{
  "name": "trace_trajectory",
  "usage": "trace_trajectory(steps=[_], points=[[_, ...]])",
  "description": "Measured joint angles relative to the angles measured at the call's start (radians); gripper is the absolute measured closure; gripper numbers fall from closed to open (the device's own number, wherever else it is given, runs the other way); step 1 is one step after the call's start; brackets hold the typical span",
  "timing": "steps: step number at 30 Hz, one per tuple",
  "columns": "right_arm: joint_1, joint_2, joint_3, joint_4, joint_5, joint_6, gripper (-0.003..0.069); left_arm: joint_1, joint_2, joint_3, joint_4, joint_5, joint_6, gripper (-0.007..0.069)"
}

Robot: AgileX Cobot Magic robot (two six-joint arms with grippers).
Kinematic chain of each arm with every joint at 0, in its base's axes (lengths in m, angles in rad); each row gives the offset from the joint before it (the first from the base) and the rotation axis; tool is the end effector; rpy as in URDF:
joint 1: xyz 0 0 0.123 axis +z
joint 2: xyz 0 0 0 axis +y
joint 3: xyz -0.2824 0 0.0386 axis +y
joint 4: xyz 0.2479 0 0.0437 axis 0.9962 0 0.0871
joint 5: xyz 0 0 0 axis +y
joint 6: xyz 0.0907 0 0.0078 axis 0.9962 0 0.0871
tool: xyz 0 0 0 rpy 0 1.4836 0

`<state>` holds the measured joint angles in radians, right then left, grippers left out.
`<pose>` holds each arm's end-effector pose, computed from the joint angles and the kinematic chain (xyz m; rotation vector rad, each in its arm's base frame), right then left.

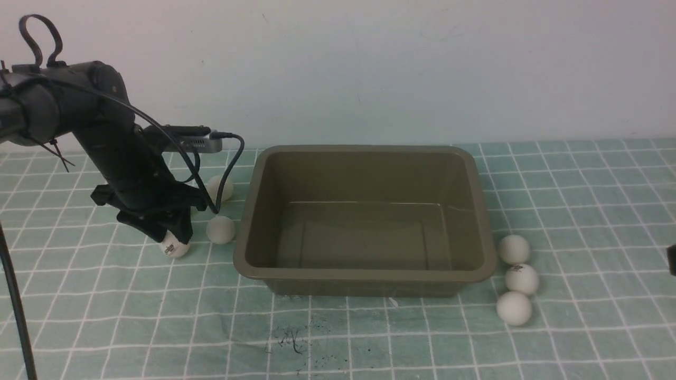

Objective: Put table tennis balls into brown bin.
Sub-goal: 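Reach for and grasp a ping pong ball on the table beside the basket, then drop the ball into the bin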

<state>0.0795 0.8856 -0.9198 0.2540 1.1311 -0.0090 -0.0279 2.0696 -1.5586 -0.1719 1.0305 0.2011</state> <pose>0.1433 0.0322 0.3437 -0.0596 2.5685 0.3629 0.4170 -0.0250 0.1800 0.2237 2.9969 -0.2136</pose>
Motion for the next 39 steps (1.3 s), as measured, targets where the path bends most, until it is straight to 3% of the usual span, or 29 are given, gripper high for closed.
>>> trace_trajectory(steps=[4, 8, 13, 15, 17, 21, 23, 26, 32, 39], points=[[0.0, 0.021, 0.0, -0.038, 0.028, 0.021, 0.0626, 0.0, 0.001, 0.0, 0.003, -0.021, 0.002, 0.0127], [0.0, 0.065, 0.0, -0.046, 0.039, 0.023, 0.0583, 0.0, 0.011, 0.0, 0.035, -0.037, -0.005, 0.0083], [0.002, 0.179, 0.0, -0.046, 0.039, 0.022, 0.0437, 0.0, 0.073, 0.0, 0.129, -0.047, -0.118, 0.0104], [0.003, 0.225, 0.0, -0.045, 0.038, 0.022, 0.0365, 0.0, 0.085, 0.0, 0.147, -0.044, -0.149, 0.0148], [0.018, 0.273, 0.0, -0.045, 0.031, 0.021, 0.0291, 0.0, 0.091, 0.0, 0.158, -0.034, -0.17, 0.0282], [0.061, 0.334, 0.002, -0.047, -0.014, 0.019, 0.0216, 0.0, 0.068, -0.006, 0.159, 0.019, -0.17, 0.0281], [0.11, 0.402, 0.02, -0.058, -0.114, 0.019, 0.0172, -0.001, 0.002, -0.022, 0.133, 0.065, -0.167, 0.0281], [0.141, 0.484, 0.026, -0.069, -0.197, 0.02, 0.0161, -0.014, -0.095, -0.035, 0.048, 0.066, -0.129, 0.0281], [0.159, 0.714, 0.028, -0.067, -0.385, 0.022, 0.0158, -0.136, -0.183, -0.042, -0.164, 0.02, 0.008, 0.0281], [0.192, 0.875, 0.028, -0.028, -0.542, 0.02, 0.019, -0.278, -0.079, -0.041, -0.14, -0.047, 0.045, 0.0272]])
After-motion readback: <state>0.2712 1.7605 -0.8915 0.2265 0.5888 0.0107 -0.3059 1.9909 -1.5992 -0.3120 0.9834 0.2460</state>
